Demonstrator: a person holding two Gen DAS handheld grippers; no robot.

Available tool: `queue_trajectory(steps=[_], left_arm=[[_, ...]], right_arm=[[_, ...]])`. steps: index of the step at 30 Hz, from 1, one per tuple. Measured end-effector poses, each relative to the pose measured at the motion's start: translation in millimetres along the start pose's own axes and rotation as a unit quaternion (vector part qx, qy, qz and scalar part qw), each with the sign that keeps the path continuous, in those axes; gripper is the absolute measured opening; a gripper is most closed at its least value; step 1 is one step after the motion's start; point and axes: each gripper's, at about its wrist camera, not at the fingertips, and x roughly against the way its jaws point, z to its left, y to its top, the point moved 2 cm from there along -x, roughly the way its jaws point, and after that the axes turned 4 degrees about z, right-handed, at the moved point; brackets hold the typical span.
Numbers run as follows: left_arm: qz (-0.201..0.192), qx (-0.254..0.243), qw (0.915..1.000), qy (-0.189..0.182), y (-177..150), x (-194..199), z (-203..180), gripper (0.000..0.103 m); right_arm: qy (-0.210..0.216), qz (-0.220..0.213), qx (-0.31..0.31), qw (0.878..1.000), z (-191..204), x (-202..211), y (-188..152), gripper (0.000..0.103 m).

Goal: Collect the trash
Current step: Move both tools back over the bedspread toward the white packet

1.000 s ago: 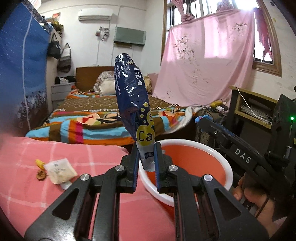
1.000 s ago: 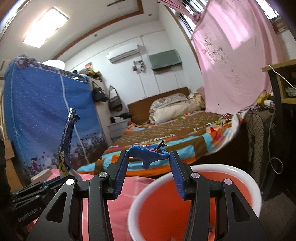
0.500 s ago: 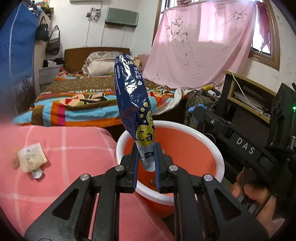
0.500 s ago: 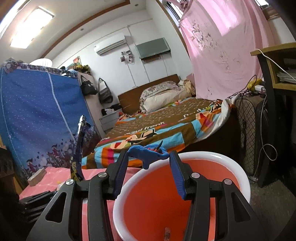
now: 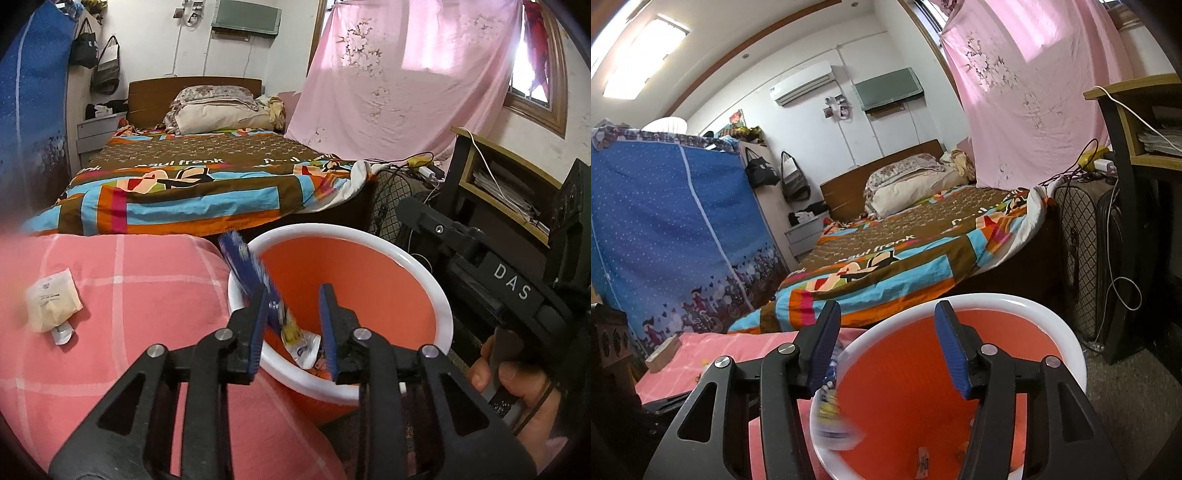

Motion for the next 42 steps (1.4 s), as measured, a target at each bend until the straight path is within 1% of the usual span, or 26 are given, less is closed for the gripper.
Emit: queue_trajectory(steps=[3, 6, 10, 12, 14, 16, 18, 19, 20, 22, 23, 24, 25, 26, 27, 29, 31, 40, 42], left_arm=[[-0.004, 0.007, 1.0, 0.003, 0, 2, 4, 0.035], [-0.015, 0.021, 0.9996, 0.013, 0, 8, 11, 0.041], [-0.038, 0.037, 0.9981, 0.031, 1, 19, 23, 0.047], [-0.047, 0.045, 0.9971, 0.039, 3, 24, 29, 0.05], [-0.061, 0.055, 0.9953, 0.051, 4, 32, 36, 0.053], [-0.077, 0.065, 0.9927, 0.066, 4, 43, 46, 0.058], [-0.091, 0.073, 0.99, 0.079, 5, 51, 53, 0.066], [-0.1, 0.078, 0.9882, 0.085, 5, 56, 57, 0.071], [-0.11, 0.084, 0.9859, 0.094, 4, 62, 62, 0.073], [-0.125, 0.091, 0.9818, 0.11, 3, 72, 69, 0.083], [-0.135, 0.095, 0.9788, 0.121, 2, 78, 75, 0.086], [-0.142, 0.097, 0.9765, 0.13, 1, 83, 79, 0.091], [-0.147, 0.099, 0.9744, 0.138, 0, 88, 83, 0.094], [-0.152, 0.1, 0.9726, 0.145, 0, 91, 87, 0.101], [-0.156, 0.101, 0.9706, 0.152, -2, 95, 91, 0.103], [-0.17, 0.104, 0.9664, 0.163, -6, 104, 97, 0.103], [-0.176, 0.105, 0.9638, 0.171, -8, 111, 105, 0.103], [-0.205, 0.11, 0.9466, 0.223, -23, 140, 136, 0.103], [-0.214, 0.108, 0.9406, 0.241, -26, 147, 141, 0.103]], right_arm=[[-0.001, 0.0, -0.001, 1.0, -1, 0, 0, 0.054], [-0.002, -0.002, -0.002, 1.0, -1, -1, 0, 0.056], [0.0, -0.006, 0.002, 1.0, 2, 0, 0, 0.06], [0.003, -0.012, 0.006, 1.0, 6, 1, 1, 0.064], [0.006, -0.02, 0.013, 1.0, 11, 2, 2, 0.066], [0.01, -0.031, 0.02, 0.999, 16, 5, 3, 0.07], [0.016, -0.045, 0.022, 0.999, 21, 8, 4, 0.078], [0.021, -0.056, 0.025, 0.998, 25, 11, 4, 0.079], [0.023, -0.062, 0.027, 0.997, 28, 12, 5, 0.082], [0.031, -0.076, 0.036, 0.996, 37, 15, 7, 0.086], [0.034, -0.083, 0.04, 0.995, 42, 16, 7, 0.089], [0.038, -0.089, 0.043, 0.994, 45, 16, 8, 0.095], [0.041, -0.095, 0.047, 0.994, 50, 17, 8, 0.098], [0.045, -0.102, 0.052, 0.992, 55, 18, 8, 0.103], [0.048, -0.109, 0.056, 0.991, 60, 19, 7, 0.103], [0.056, -0.116, 0.065, 0.989, 68, 19, 6, 0.103], [0.066, -0.124, 0.077, 0.987, 79, 20, 5, 0.103], [0.105, -0.15, 0.113, 0.977, 118, 19, -5, 0.103], [0.112, -0.15, 0.121, 0.975, 128, 16, -8, 0.103]])
